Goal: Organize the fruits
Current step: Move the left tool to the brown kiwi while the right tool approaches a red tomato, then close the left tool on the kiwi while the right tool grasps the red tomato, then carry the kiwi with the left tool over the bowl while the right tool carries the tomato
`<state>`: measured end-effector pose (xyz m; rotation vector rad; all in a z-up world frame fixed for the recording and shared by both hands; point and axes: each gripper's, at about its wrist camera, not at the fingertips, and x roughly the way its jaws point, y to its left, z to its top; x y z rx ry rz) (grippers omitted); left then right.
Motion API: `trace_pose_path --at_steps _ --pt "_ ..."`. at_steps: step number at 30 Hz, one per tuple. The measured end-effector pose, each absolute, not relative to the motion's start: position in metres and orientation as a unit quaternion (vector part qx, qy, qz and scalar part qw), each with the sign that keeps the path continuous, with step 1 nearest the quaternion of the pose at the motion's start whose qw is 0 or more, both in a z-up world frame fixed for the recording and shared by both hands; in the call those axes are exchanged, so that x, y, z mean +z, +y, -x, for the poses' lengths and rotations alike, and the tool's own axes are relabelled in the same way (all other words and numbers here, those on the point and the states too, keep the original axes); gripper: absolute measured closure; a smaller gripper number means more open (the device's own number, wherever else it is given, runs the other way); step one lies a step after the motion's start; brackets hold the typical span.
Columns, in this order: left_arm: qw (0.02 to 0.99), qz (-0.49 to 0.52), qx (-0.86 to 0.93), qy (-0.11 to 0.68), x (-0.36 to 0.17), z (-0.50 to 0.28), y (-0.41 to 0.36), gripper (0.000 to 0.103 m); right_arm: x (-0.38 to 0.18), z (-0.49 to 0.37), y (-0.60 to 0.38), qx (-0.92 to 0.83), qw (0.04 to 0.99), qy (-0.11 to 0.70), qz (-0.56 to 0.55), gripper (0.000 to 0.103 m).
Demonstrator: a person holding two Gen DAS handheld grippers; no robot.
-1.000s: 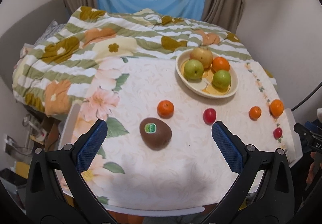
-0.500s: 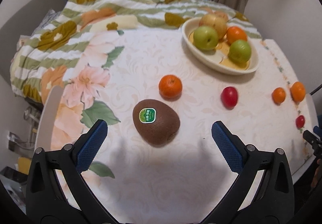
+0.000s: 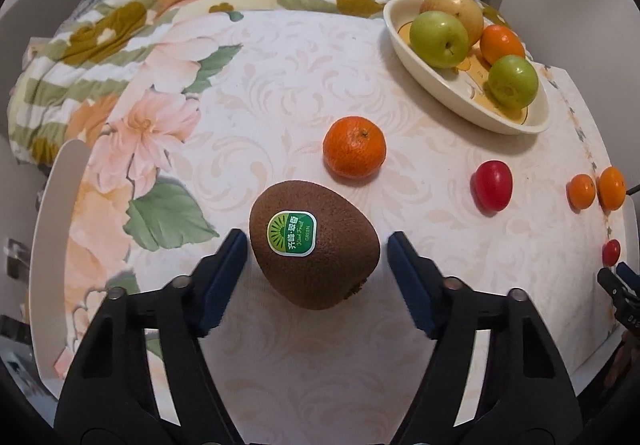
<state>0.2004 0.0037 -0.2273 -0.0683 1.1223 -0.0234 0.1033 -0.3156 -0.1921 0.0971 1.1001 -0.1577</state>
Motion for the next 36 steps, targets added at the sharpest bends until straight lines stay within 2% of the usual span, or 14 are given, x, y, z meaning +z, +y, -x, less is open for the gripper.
trace_pose_path --at_steps 5,7,13,17,21,23,24,26,36 --pt "0.846 0.034 -0.014 0.532 -0.229 -0.202 0.005 0.035 -0.194 -0.106 -0.315 -0.079 0.847 0.524 -0.045 0.019" --pt "0.846 0.03 -0.016 0.532 -0.23 -0.202 0.005 0.035 -0.194 -0.108 -0.316 -0.081 0.846 0.525 -0.044 0.026" --pt "0.847 0.03 -0.02 0.531 -0.23 -0.2 0.006 0.036 -0.194 -0.111 -0.318 -0.088 0.847 0.523 -0.04 0.032" --pt "0.847 0.031 -0.02 0.531 -0.229 -0.198 0.007 0.036 -0.194 -0.116 -0.32 -0.087 0.847 0.523 -0.038 0.04" --pt "0.847 0.031 -0.018 0.53 -0.229 -0.194 0.008 0.036 -0.193 -0.12 -0.32 -0.084 0.849 0.521 -0.037 0.052" --pt "0.848 0.032 -0.018 0.529 -0.229 -0.19 0.009 0.036 -0.193 -0.121 -0.32 -0.083 0.85 0.52 -0.036 0.06" --pt "0.848 0.033 -0.017 0.528 -0.229 -0.189 0.01 0.036 -0.192 -0.121 -0.32 -0.081 0.85 0.519 -0.036 0.07" --pt "0.849 0.035 -0.015 0.527 -0.229 -0.186 0.012 0.036 -0.191 -0.123 -0.319 -0.078 0.851 0.518 -0.033 0.074" --pt "0.862 0.044 -0.014 0.504 -0.21 -0.168 0.011 0.036 -0.177 -0.118 -0.312 -0.058 0.862 0.503 -0.026 0.074"
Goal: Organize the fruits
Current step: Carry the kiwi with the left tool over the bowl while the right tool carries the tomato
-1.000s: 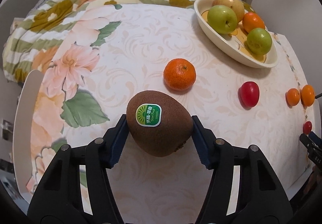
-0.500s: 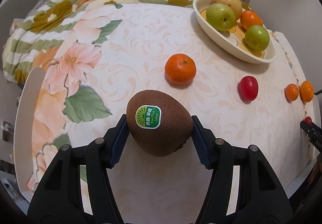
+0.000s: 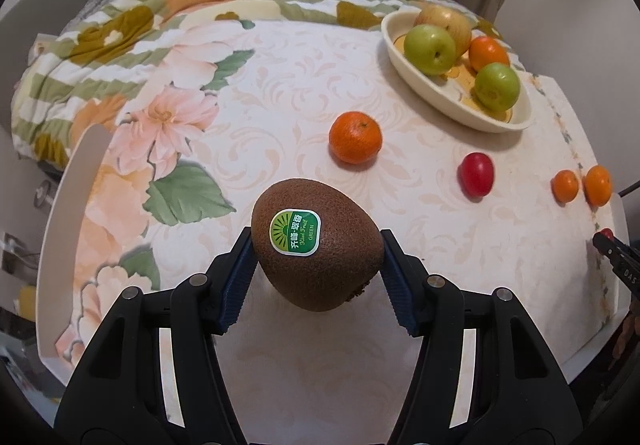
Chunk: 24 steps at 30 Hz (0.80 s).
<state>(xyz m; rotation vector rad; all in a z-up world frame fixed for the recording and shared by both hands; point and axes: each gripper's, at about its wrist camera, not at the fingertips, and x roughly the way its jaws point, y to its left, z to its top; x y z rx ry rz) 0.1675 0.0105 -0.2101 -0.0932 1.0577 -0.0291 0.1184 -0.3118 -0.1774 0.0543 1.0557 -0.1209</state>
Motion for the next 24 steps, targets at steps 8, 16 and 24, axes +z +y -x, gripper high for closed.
trace_pose_path --at_steps 8,16,24 --pt "0.877 0.046 -0.016 0.479 -0.173 -0.154 0.002 0.036 -0.149 -0.113 -0.312 -0.037 0.875 0.482 -0.025 0.075" --pt "0.898 0.044 -0.02 0.438 -0.117 -0.145 -0.012 0.036 -0.11 -0.111 -0.31 -0.007 0.889 0.457 -0.024 0.075" --pt "0.912 0.043 -0.034 0.406 -0.081 -0.152 -0.029 0.036 -0.079 -0.124 -0.303 0.024 0.903 0.43 -0.018 0.075"
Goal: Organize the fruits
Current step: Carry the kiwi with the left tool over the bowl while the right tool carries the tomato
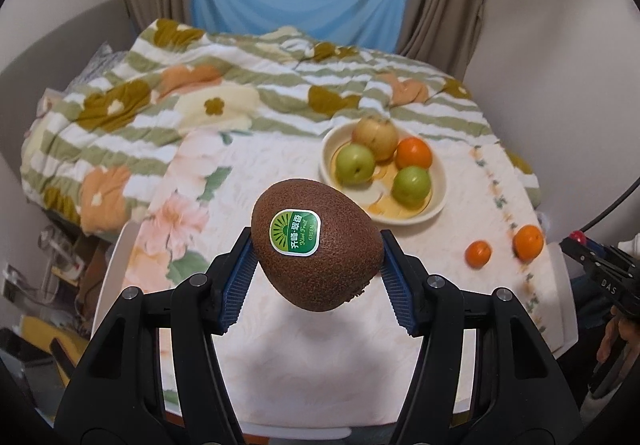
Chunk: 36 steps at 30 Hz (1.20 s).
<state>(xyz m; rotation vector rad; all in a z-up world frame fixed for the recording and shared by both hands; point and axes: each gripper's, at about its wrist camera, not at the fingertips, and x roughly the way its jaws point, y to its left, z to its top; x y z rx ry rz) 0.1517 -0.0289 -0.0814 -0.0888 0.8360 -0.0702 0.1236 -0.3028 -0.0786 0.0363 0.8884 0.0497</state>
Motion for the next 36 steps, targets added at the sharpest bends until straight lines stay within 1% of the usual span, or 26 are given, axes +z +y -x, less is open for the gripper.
trace_pose_path --at_steps 9,17,31,36 --pt "0.913 0.026 -0.078 0.4 -0.068 -0.198 -0.049 0.036 -0.061 -0.158 -0.287 0.037 0.909 0.415 -0.02 0.075" --pt "0.906 0.014 -0.107 0.409 -0.076 -0.255 -0.056 0.036 -0.062 -0.196 -0.271 0.039 0.906 0.42 -0.022 0.075" --pt "0.874 -0.004 -0.154 0.46 -0.132 -0.365 -0.06 0.036 -0.093 -0.267 -0.253 0.021 0.893 0.449 -0.04 0.075" --pt "0.855 0.004 -0.175 0.488 -0.153 -0.388 -0.064 0.036 -0.103 -0.28 -0.252 0.008 0.888 0.458 -0.05 0.075"
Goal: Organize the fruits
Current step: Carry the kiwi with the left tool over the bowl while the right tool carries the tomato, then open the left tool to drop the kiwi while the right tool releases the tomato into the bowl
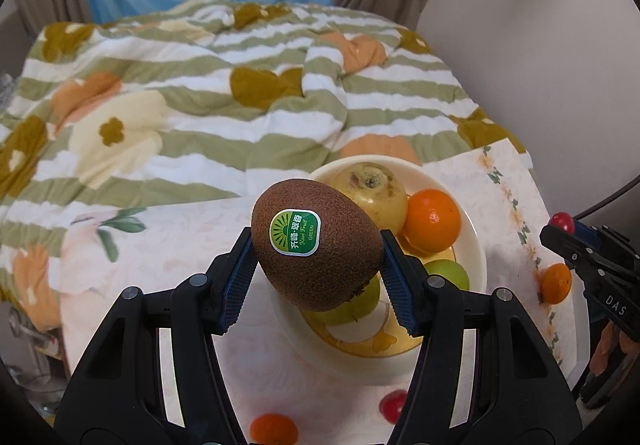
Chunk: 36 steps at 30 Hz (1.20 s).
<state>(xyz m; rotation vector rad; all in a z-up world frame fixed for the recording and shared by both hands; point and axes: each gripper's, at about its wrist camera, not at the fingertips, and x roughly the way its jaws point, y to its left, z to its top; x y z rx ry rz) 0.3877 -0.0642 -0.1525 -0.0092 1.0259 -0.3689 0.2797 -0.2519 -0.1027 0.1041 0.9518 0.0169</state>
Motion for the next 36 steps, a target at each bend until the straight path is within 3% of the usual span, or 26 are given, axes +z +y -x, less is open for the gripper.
trace_pose_path --at_steps 20,22,24,28,30,36 --pt "0.829 0.01 -0.197 0.523 -0.185 -0.409 -0.066 0.035 -0.123 -0.296 -0.251 -0.012 0.876 0.477 -0.066 0.075" --pt "0.83 0.014 -0.203 0.519 -0.185 -0.409 -0.067 0.03 -0.123 -0.296 -0.25 -0.012 0.876 0.477 -0.066 0.075" --pt "0.833 0.015 -0.206 0.513 -0.181 -0.407 -0.066 0.018 -0.123 -0.297 -0.25 -0.012 0.876 0.477 -0.066 0.075" --pt "0.842 0.016 -0.205 0.499 -0.168 -0.402 -0.064 0.012 -0.121 -0.297 -0.247 -0.01 0.878 0.475 -0.064 0.075" --pt "0.846 0.011 -0.2 0.495 -0.161 -0.399 -0.061 0.005 -0.118 -0.298 -0.245 -0.006 0.88 0.472 -0.062 0.075" --pt "0.861 -0.004 -0.171 0.479 -0.142 -0.381 -0.045 0.003 -0.105 -0.301 -0.234 0.012 0.885 0.462 -0.055 0.075"
